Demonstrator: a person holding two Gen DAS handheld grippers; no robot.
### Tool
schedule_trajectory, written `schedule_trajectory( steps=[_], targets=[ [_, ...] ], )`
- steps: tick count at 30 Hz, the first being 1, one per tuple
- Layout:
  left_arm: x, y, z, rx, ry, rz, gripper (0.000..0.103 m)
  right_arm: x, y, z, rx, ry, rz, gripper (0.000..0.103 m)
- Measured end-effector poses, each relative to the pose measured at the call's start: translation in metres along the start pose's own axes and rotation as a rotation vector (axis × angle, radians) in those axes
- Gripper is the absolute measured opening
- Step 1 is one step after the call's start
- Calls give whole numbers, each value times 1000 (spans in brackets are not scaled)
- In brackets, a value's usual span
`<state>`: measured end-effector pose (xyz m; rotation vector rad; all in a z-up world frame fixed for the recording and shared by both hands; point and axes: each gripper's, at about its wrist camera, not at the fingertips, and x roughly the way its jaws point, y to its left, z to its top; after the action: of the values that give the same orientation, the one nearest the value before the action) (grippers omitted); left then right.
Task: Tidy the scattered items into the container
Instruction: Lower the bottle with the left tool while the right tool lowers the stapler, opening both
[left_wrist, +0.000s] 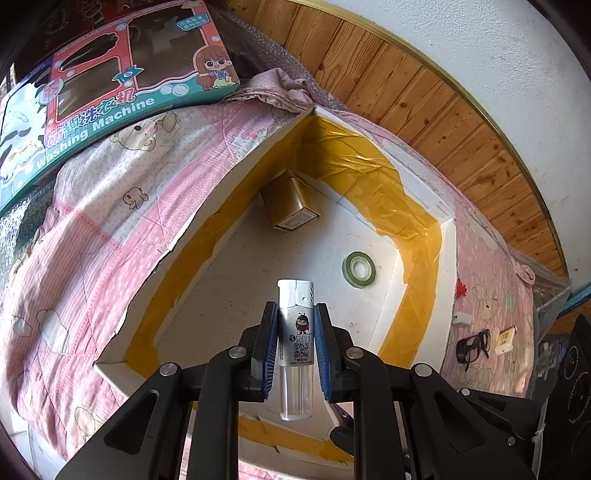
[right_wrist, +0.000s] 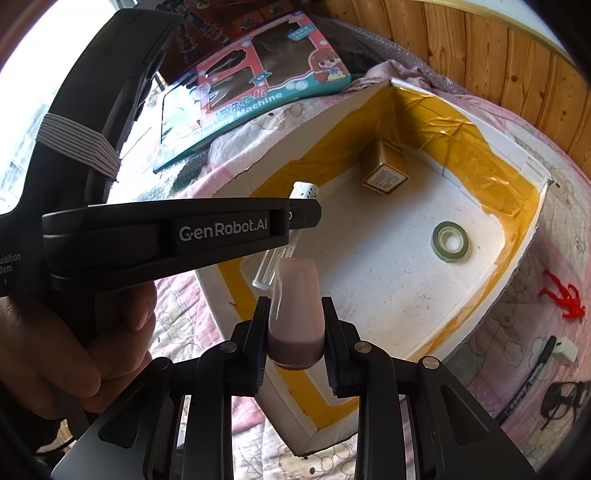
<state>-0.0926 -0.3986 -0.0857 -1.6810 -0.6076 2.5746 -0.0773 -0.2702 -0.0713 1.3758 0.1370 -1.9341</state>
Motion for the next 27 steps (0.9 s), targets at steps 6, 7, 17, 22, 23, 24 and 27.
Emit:
schedule_trajectory(
  steps=[6,7,17,22,23,24,27],
  targets=[
    [18,5,1,26,48,50,20,11,-1,0,-14,44,-3,27],
    [20,7,2,27,55,57,20,13,-1,0,-17,51,-1,27],
    [37,16,7,32,111,84,20,29,0,3,-56,120,19,27],
    [46,18,4,42,141,101,20,35,-4,4,-62,146,6,27],
    [48,19,3,44,147,108,20,37,-5,4,-59,150,4,27],
    [51,19,3,43,153,112,20,38,-6,4,-57,156,1,27],
    [57,21,2,41,165,116,20,40,-8,5,-60,166,-3,27]
  ],
)
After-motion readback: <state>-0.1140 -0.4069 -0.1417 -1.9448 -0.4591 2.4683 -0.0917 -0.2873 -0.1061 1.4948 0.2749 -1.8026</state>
